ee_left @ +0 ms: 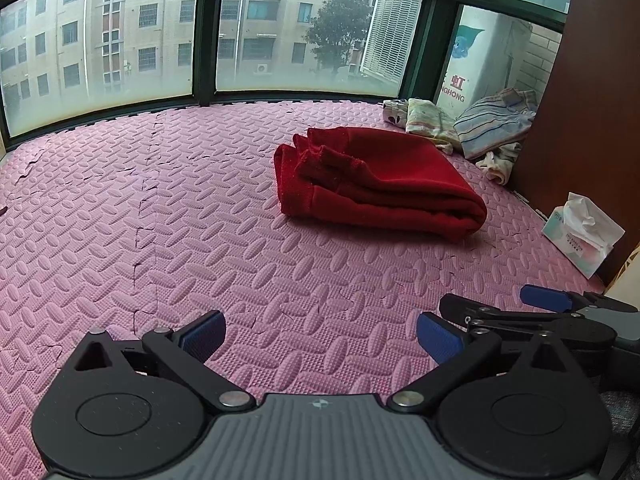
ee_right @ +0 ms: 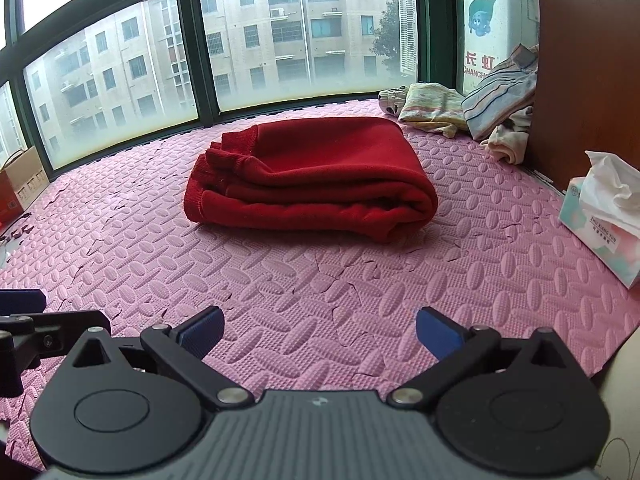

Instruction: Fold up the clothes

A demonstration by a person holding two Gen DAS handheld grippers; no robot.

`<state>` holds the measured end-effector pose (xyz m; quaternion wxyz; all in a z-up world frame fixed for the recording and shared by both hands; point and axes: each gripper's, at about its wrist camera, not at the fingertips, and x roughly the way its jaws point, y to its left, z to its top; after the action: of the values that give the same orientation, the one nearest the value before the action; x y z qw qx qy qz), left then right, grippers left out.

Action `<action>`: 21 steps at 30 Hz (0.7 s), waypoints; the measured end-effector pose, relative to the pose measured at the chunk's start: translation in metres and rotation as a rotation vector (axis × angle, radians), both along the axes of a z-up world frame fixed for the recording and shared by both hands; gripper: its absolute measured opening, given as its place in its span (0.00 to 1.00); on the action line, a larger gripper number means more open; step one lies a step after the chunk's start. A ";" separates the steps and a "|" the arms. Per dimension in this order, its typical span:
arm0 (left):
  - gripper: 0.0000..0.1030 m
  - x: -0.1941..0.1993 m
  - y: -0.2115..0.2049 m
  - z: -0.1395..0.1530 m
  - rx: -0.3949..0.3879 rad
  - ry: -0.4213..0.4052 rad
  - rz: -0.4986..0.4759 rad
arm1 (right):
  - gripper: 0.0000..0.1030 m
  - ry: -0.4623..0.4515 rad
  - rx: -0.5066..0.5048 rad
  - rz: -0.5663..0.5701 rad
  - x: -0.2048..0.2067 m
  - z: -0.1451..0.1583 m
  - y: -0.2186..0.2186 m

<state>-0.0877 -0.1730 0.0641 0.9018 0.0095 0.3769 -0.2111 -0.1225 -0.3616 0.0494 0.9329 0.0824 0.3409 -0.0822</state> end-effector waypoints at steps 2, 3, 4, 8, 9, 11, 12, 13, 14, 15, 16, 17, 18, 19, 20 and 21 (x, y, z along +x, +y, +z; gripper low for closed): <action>1.00 -0.001 -0.001 0.000 0.002 0.001 -0.004 | 1.00 0.000 0.001 0.001 0.000 0.000 0.000; 1.00 -0.001 -0.001 -0.001 0.003 0.002 -0.006 | 1.00 0.000 0.000 0.000 0.000 0.000 0.000; 1.00 -0.001 -0.001 -0.001 0.004 0.003 -0.008 | 1.00 0.001 0.000 0.000 0.000 0.001 0.000; 1.00 -0.003 -0.003 -0.002 0.008 0.006 -0.012 | 1.00 0.004 0.001 -0.003 -0.001 0.000 0.000; 1.00 -0.003 -0.003 -0.002 0.010 0.007 -0.012 | 1.00 0.005 0.002 -0.004 -0.001 0.000 0.000; 1.00 -0.004 -0.004 -0.003 0.013 0.009 -0.014 | 1.00 0.007 0.003 -0.007 -0.001 -0.001 -0.001; 1.00 -0.004 -0.004 -0.004 0.015 0.009 -0.015 | 1.00 0.008 0.003 -0.008 -0.001 -0.001 -0.001; 1.00 -0.004 -0.005 -0.004 0.016 0.010 -0.016 | 1.00 0.009 0.004 -0.009 -0.001 -0.001 -0.001; 1.00 -0.004 -0.005 -0.004 0.018 0.011 -0.017 | 1.00 0.010 0.004 -0.010 -0.001 -0.002 -0.001; 1.00 -0.005 -0.005 -0.005 0.019 0.012 -0.017 | 1.00 0.010 0.005 -0.011 -0.002 -0.002 -0.001; 1.00 -0.005 -0.005 -0.005 0.020 0.013 -0.017 | 1.00 0.011 0.005 -0.012 -0.002 -0.002 -0.002; 1.00 -0.005 -0.006 -0.005 0.021 0.014 -0.018 | 1.00 0.013 0.005 -0.011 -0.002 -0.002 -0.001; 1.00 -0.005 -0.006 -0.006 0.021 0.015 -0.018 | 1.00 0.014 0.005 -0.011 -0.002 -0.003 -0.001; 1.00 -0.005 -0.006 -0.006 0.022 0.015 -0.018 | 1.00 0.016 0.004 -0.010 -0.002 -0.003 -0.001; 1.00 -0.005 -0.006 -0.006 0.023 0.016 -0.018 | 1.00 0.017 0.004 -0.009 -0.002 -0.004 -0.001; 1.00 -0.005 -0.006 -0.007 0.024 0.017 -0.019 | 1.00 0.018 0.004 -0.009 -0.002 -0.004 -0.001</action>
<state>-0.0931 -0.1793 0.0573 0.8964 0.0221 0.3870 -0.2151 -0.1248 -0.3626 0.0455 0.9292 0.0848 0.3491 -0.0865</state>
